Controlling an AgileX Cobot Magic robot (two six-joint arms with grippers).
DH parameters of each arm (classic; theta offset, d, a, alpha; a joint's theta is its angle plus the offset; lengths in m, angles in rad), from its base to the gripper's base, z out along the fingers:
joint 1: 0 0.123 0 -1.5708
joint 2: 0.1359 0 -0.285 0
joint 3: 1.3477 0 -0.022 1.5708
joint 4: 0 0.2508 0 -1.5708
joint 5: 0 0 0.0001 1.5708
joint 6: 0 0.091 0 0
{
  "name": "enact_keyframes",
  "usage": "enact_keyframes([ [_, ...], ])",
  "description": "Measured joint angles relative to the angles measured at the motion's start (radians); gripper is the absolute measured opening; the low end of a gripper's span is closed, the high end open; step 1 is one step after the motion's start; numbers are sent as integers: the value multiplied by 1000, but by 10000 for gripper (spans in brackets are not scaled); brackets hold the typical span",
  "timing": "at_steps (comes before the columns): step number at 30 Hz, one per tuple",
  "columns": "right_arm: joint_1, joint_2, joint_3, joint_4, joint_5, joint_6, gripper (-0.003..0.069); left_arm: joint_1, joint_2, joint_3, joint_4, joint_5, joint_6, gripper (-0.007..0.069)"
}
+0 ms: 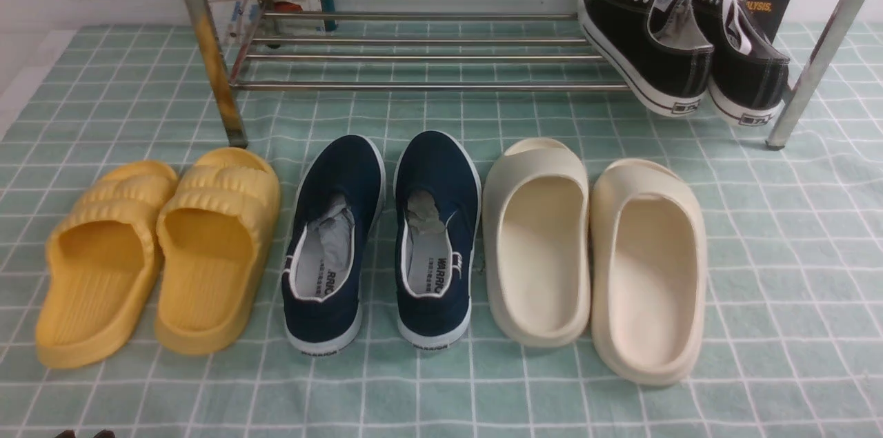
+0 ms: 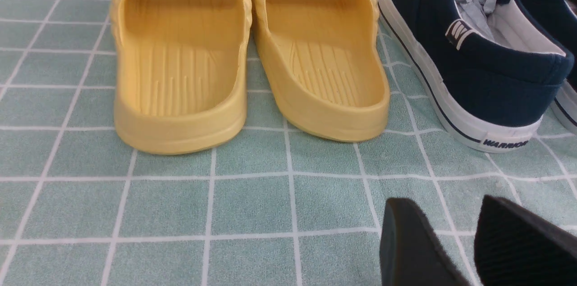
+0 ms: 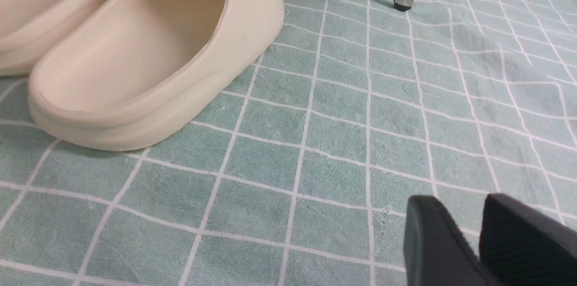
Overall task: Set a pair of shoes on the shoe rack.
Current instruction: Use the left arm to grab the shoe closest to it
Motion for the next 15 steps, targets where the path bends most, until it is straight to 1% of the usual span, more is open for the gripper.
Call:
enact_keyframes([
  [15,0,0,0,0,0,0,232,0,0,0,-3,-13,2,238],
])
